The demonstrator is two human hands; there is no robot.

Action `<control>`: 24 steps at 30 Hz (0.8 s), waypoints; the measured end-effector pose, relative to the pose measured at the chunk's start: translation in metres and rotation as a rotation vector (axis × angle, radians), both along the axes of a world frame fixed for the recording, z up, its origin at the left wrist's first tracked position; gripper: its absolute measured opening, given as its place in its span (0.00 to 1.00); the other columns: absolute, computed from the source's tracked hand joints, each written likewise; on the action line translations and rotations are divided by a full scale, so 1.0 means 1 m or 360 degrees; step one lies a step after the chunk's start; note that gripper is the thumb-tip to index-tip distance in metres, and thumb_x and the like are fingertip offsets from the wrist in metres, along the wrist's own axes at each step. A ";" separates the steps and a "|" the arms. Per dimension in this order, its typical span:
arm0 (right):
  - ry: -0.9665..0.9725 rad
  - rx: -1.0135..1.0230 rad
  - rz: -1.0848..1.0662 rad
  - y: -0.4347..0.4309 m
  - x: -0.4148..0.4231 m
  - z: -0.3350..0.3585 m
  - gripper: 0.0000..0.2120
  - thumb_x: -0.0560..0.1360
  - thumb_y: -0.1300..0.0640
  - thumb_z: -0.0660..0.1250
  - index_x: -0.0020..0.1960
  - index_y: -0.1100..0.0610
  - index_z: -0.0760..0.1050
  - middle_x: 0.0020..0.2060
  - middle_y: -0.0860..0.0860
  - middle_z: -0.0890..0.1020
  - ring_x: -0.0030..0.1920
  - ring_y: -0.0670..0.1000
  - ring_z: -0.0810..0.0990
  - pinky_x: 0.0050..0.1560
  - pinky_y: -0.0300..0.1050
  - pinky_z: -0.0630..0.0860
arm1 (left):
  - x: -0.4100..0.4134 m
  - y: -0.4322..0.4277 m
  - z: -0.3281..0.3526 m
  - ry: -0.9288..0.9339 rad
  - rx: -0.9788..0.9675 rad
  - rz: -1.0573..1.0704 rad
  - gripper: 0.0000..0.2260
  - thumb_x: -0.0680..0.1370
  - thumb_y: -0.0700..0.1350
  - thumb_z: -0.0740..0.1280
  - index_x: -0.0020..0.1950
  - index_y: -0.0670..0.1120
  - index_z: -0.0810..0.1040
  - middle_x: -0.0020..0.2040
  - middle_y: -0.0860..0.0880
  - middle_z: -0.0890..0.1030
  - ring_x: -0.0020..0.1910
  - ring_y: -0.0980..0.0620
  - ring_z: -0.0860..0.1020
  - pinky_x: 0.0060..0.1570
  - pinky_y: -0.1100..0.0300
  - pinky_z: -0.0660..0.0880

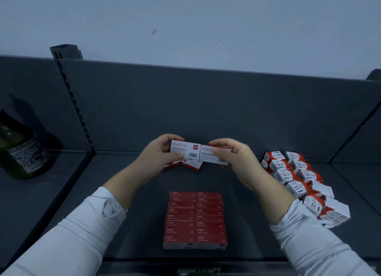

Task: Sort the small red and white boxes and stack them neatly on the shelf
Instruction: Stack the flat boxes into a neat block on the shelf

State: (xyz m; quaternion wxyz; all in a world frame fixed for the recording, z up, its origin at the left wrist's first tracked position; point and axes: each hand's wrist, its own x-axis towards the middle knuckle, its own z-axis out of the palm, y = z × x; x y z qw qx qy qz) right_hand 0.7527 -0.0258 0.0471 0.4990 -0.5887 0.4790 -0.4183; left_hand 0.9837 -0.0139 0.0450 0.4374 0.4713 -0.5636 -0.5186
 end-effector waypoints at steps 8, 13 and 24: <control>-0.0022 -0.0013 -0.0024 0.000 0.000 0.003 0.06 0.76 0.59 0.69 0.52 0.51 0.82 0.47 0.51 0.86 0.47 0.50 0.83 0.53 0.53 0.76 | 0.001 -0.001 0.007 -0.0060 -0.0020 -0.0005 0.15 0.75 0.33 0.70 0.59 0.46 0.75 0.48 0.49 0.85 0.43 0.57 0.83 0.40 0.68 0.76; -0.0029 -0.0004 0.0006 0.001 0.000 0.001 0.07 0.76 0.61 0.69 0.53 0.54 0.81 0.47 0.51 0.86 0.47 0.48 0.84 0.55 0.51 0.79 | 0.001 0.000 0.006 -0.0163 -0.0017 0.0002 0.16 0.75 0.34 0.70 0.59 0.48 0.75 0.48 0.50 0.85 0.44 0.57 0.84 0.41 0.69 0.76; 0.0370 -0.0106 0.0004 0.000 -0.001 -0.038 0.05 0.76 0.59 0.71 0.47 0.49 0.81 0.44 0.46 0.84 0.44 0.44 0.80 0.46 0.39 0.78 | -0.003 -0.003 -0.044 -0.0421 0.0089 -0.0015 0.12 0.75 0.35 0.72 0.55 0.45 0.74 0.50 0.51 0.82 0.49 0.55 0.81 0.48 0.65 0.77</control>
